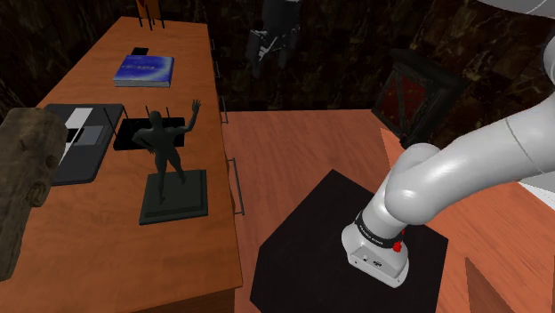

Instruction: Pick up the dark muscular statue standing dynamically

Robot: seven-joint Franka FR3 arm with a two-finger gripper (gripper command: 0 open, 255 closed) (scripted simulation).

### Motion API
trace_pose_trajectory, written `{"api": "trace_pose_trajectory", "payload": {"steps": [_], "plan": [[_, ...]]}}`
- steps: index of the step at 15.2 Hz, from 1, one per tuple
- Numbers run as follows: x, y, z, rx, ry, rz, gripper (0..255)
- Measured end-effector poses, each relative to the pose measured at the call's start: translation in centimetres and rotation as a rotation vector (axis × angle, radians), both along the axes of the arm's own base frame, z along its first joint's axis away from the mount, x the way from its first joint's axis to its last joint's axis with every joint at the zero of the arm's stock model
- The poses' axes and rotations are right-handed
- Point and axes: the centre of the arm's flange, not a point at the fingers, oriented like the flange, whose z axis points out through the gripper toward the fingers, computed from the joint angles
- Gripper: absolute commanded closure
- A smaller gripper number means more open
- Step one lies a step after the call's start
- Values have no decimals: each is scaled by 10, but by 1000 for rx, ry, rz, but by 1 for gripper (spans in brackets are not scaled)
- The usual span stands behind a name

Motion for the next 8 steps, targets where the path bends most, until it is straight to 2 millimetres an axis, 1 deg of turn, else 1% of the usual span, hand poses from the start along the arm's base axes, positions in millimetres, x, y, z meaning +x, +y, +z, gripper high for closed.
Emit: {"api": "trace_pose_trajectory", "payload": {"steps": [6, 8], "plan": [[53, 63, -18, 9, 61, 33, 0], [68, 82, -23, 11, 82, 44, 0]]}}
